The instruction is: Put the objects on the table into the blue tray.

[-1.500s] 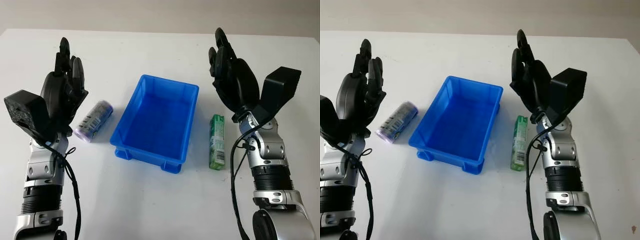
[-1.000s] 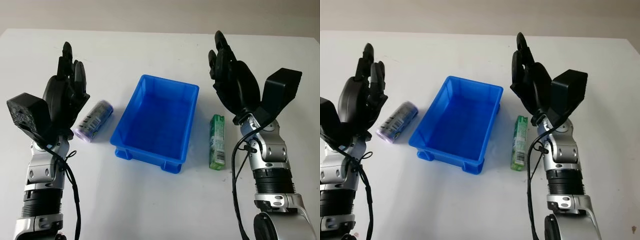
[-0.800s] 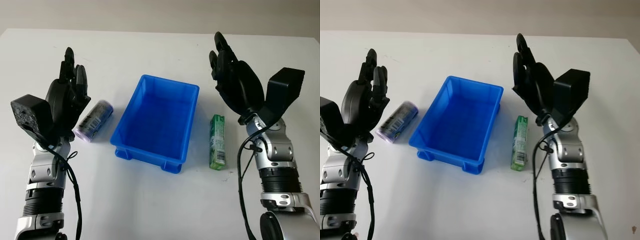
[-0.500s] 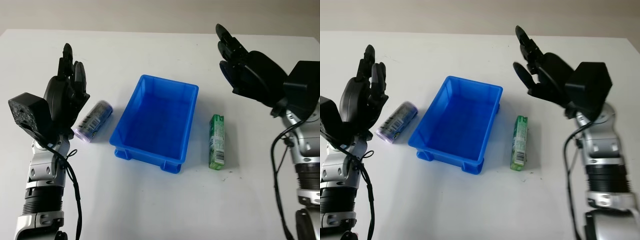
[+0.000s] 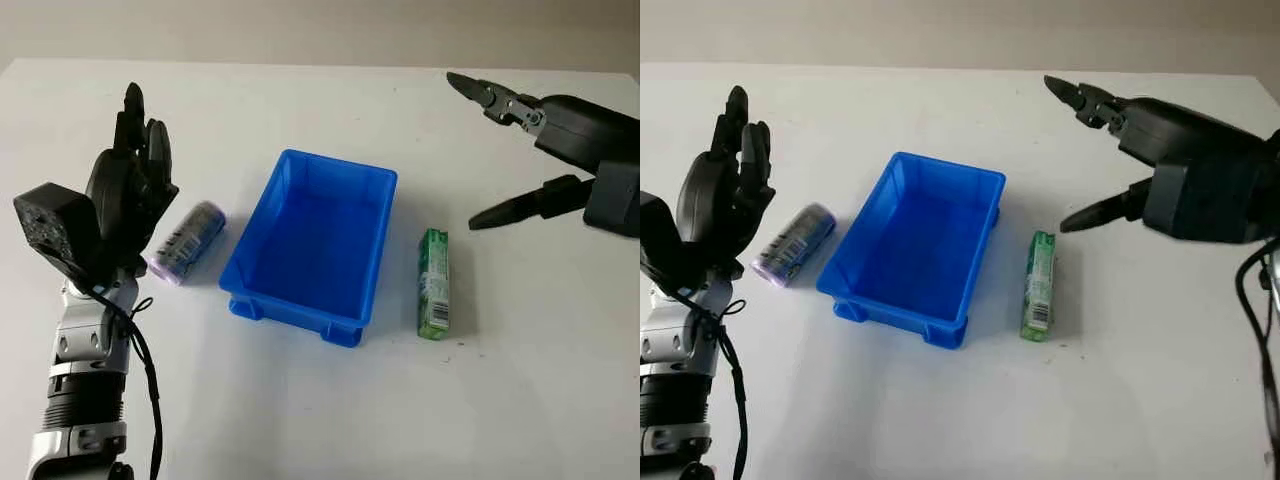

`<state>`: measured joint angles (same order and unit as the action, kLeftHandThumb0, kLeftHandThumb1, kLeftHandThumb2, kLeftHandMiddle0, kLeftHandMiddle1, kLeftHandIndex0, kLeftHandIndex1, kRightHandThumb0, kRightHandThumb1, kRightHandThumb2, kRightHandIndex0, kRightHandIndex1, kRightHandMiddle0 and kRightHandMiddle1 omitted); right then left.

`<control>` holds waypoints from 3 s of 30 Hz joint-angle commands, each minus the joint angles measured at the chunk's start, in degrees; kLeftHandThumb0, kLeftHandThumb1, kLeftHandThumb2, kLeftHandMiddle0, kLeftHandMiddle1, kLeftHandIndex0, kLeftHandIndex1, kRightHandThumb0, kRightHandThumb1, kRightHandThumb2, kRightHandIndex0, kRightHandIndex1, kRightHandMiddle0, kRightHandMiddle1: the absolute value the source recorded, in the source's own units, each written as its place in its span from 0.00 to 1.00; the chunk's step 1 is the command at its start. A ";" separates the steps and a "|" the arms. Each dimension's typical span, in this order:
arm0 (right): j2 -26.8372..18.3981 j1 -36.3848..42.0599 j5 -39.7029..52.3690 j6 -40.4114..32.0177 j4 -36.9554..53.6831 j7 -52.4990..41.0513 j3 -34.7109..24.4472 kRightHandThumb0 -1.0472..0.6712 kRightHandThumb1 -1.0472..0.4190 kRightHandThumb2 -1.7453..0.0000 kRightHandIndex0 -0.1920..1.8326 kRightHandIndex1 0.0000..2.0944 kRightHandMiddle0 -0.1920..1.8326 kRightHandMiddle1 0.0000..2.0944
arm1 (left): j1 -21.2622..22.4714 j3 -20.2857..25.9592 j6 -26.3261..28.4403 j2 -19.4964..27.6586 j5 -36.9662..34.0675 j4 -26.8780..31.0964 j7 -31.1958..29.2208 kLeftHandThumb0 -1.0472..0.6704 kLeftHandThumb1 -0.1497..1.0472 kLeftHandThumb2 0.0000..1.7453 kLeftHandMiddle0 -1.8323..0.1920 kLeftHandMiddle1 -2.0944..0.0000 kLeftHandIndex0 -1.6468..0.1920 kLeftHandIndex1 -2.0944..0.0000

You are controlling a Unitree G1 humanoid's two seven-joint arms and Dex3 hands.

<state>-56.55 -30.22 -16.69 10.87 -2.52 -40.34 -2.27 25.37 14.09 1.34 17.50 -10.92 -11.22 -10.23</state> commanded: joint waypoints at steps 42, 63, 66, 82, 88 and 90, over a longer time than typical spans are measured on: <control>-0.61 -3.48 -6.77 35.13 -10.70 0.32 13.65 0.35 0.11 0.96 0.25 0.03 0.26 0.03 | 1.94 0.50 0.26 1.27 -0.56 -0.51 -0.93 0.15 1.00 0.37 1.00 0.98 0.99 0.99; 3.16 -7.29 -24.57 51.63 -29.63 23.91 16.98 0.44 0.09 0.97 0.30 0.64 0.25 0.66 | 1.37 0.69 1.76 1.41 -0.51 0.95 -0.42 0.14 1.00 0.38 1.00 0.98 1.00 0.99; 2.19 -7.82 -31.70 51.04 -30.88 31.05 17.86 0.41 0.08 0.97 0.25 0.82 0.21 0.77 | 1.51 0.75 1.63 1.53 -0.68 0.87 -0.69 0.14 1.00 0.38 1.00 0.98 1.00 0.99; -1.41 -10.30 -53.69 41.80 -35.32 64.20 27.36 0.29 0.00 0.83 0.63 1.00 0.46 1.00 | 2.48 0.65 1.95 2.66 -0.78 0.11 -1.47 0.14 1.00 0.38 1.00 0.99 1.00 0.99; -1.83 -12.83 -54.00 40.38 -37.45 69.22 28.92 0.31 0.00 0.88 0.63 1.00 0.47 1.00 | 2.47 0.67 2.03 3.09 -0.83 0.12 -2.03 0.14 1.00 0.36 0.99 0.98 1.00 0.99; -1.66 -14.47 -52.50 39.07 -38.61 69.44 27.90 0.31 0.00 0.88 0.61 1.00 0.47 1.00 | 2.53 0.72 2.14 3.06 -0.92 0.08 -2.15 0.14 1.00 0.36 1.00 0.98 1.00 0.99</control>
<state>-56.65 -42.45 -70.39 50.99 -40.42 28.82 26.61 26.69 14.58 3.68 19.89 -11.72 -11.14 -12.12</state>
